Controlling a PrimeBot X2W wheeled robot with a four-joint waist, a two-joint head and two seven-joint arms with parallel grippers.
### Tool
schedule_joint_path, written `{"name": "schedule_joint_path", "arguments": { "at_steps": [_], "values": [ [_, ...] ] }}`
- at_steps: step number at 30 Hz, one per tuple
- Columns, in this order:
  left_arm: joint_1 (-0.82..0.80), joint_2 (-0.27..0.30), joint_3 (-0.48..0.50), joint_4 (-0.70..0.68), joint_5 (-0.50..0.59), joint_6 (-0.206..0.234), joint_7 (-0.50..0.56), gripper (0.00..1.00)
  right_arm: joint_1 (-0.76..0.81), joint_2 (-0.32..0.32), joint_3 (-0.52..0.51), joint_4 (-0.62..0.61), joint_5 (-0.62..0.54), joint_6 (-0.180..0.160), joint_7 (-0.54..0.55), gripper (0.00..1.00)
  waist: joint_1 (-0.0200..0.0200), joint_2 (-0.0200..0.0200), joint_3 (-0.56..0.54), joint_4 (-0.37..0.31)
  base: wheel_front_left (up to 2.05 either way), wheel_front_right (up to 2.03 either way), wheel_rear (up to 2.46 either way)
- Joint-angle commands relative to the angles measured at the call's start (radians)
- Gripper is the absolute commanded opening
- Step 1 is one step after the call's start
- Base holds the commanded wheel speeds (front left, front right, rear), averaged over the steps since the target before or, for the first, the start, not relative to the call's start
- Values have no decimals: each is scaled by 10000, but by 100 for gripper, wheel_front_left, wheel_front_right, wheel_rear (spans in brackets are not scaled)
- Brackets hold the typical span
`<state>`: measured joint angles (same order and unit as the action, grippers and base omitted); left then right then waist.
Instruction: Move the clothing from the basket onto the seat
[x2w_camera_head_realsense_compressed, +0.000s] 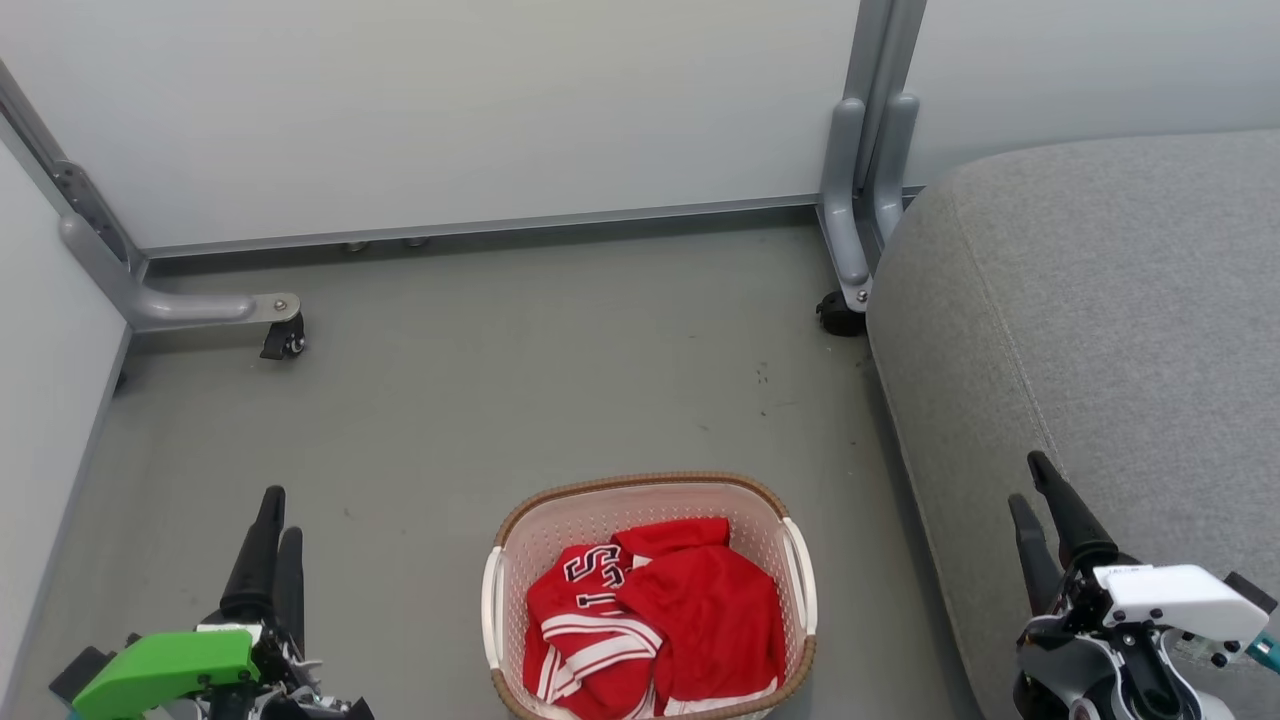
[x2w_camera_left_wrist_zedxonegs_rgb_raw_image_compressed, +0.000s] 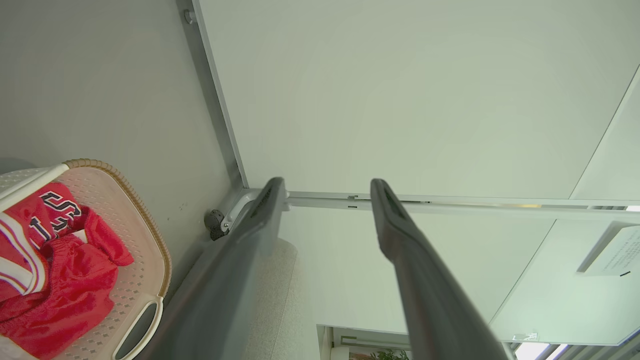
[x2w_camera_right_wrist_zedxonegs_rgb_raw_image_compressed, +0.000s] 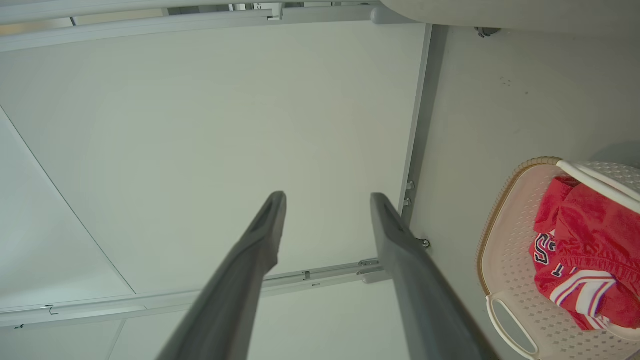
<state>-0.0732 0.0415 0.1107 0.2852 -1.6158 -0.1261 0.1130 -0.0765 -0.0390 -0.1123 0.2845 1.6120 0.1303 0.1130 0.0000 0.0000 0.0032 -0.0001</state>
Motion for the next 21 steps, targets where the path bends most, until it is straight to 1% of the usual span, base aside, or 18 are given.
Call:
{"name": "schedule_joint_path", "arguments": {
  "at_steps": [1,5,6,8,11,16,21],
  "values": [
    [-24,5,-46,-59,21,-1,-47,100,-22,-7,54,-65,-12,0,-43,100,0,0,3,0,0,0,0],
    [-26,30,-210,-163,238,-3,-214,100,-23,-34,257,-137,-159,0,-205,100,0,0,3,-1,0,0,0],
    [-17,33,-264,-255,715,-6,-369,100,-26,-65,408,-131,-514,1,-369,100,0,0,3,-1,0,0,0],
    [-13,30,-273,-294,895,-6,-413,100,-25,-65,419,-122,-668,1,-414,100,0,0,4,-2,0,0,0],
    [23,23,-301,-426,1511,-9,-551,100,-15,-62,451,-100,-1377,1,-551,100,0,0,5,-1,0,0,0],
    [97,25,-350,-732,2495,12,-784,100,49,-38,473,-331,-2932,1,-785,100,0,0,11,4,0,0,0],
    [114,31,-574,-1045,3862,140,-1005,100,115,-40,716,-578,-4273,1,-1009,100,0,0,16,7,0,0,0]
  ]
}}
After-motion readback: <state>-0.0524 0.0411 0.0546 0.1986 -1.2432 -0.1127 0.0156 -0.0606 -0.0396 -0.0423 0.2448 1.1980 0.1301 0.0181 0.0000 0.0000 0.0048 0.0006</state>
